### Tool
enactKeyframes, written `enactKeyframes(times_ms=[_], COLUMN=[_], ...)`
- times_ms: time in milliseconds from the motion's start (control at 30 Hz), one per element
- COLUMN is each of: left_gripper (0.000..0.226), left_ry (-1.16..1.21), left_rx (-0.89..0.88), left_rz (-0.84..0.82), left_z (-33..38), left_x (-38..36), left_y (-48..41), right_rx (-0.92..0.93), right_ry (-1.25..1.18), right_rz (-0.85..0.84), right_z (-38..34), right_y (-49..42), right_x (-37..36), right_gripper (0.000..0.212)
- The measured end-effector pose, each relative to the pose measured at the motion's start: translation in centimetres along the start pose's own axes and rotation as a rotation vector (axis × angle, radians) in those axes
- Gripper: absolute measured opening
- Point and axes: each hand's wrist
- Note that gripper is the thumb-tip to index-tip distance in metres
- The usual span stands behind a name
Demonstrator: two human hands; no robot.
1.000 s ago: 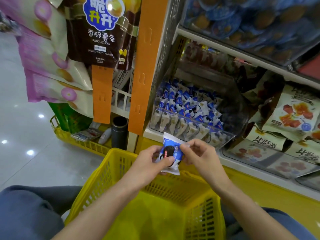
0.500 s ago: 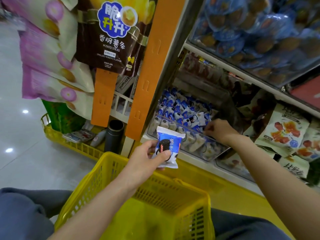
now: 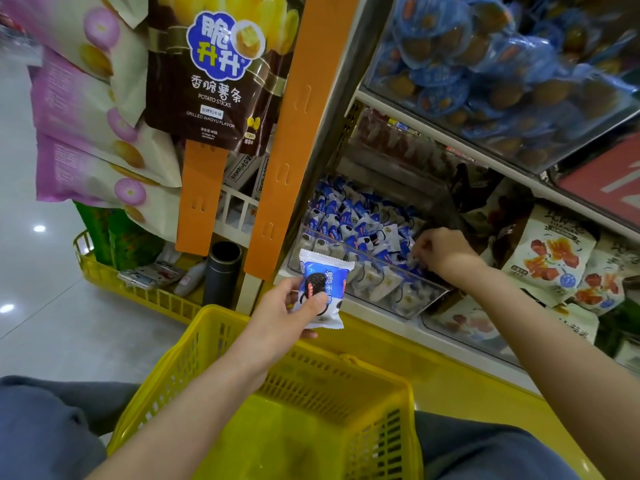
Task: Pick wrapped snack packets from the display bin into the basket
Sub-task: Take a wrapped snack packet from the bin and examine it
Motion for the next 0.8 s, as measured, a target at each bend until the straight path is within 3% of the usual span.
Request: enactKeyframes(times_ms=[200,400,600,700,800], left_gripper=[0.025,0.023,0.037,0.035,0.026], left_ry=[-0.036,-0.042,0.014,0.057,0.108], left_rx=[0.014,0.016,-0.025,-0.012,-0.003], left_rz=[0.005,0.029,0.033,0.042,0.05], left_z=[0.0,0.0,-0.3,-0.5,-0.5], left_x=[0.0,0.4,0.4,0.2,0.0], left_y=[0.5,0.6,0.0,-0.2,-0.2], right_rx=[-0.013,-0.005,0.0,0.184,0.274], right_ry=[0.187,0.163,-0.028,-0.212,-0.455], right_rz=[-0.108,-0.095,0.183,0.409,0.405], right_z=[-0.4,-0.6,0.0,0.8,0.7], right_y=[0.0,-0.4,1.3,2.7,4.6], right_x=[-0.9,-1.3,1.1,2.1,2.6], right_gripper=[0.02,0.017,0.011,0.01,0.001])
Point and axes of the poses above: each hand's wrist, its own y-axis away from the middle knuckle, its own x-axis out of the back of the hand, z = x × y, and after that the axes turned 13 degrees about -x, right-handed
